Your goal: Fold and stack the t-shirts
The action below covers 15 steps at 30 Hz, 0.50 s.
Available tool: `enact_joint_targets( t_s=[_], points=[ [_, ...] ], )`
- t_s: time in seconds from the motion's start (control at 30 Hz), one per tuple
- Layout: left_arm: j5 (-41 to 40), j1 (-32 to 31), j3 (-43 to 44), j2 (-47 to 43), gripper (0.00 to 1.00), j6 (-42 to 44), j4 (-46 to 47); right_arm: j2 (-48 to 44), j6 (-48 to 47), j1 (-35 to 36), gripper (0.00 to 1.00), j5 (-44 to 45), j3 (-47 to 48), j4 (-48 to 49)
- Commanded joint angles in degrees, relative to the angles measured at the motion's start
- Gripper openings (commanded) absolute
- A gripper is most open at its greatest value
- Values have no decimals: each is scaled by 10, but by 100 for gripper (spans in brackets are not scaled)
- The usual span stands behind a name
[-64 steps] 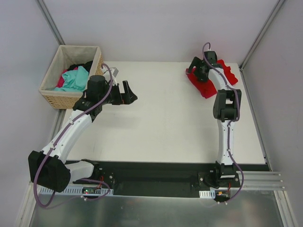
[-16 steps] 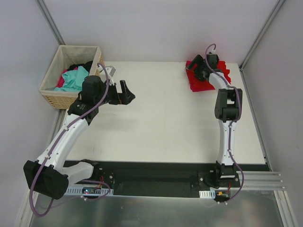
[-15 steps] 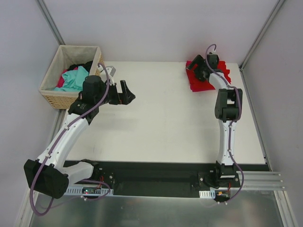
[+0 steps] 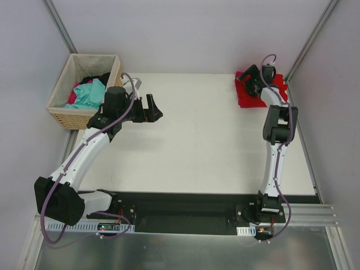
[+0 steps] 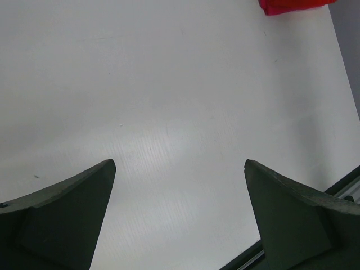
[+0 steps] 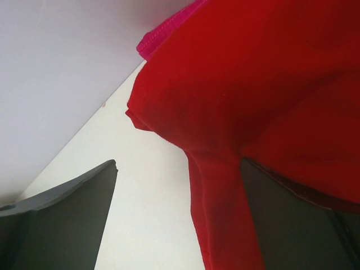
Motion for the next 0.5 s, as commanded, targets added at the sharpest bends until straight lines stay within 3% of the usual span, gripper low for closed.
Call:
enact_joint_targets(
  t_s=[0.0,0.3,0.47],
  points=[
    [3,-6,33,13,99,-9,2,31,-2,-43,96,38,17,-56],
    [2,-9,48,27,99,-3,2,80,1,-75,97,20,121,-86],
    [-16,-9,43,19,99,7,2,47,-10,-69,97,2,98,-57]
  ],
)
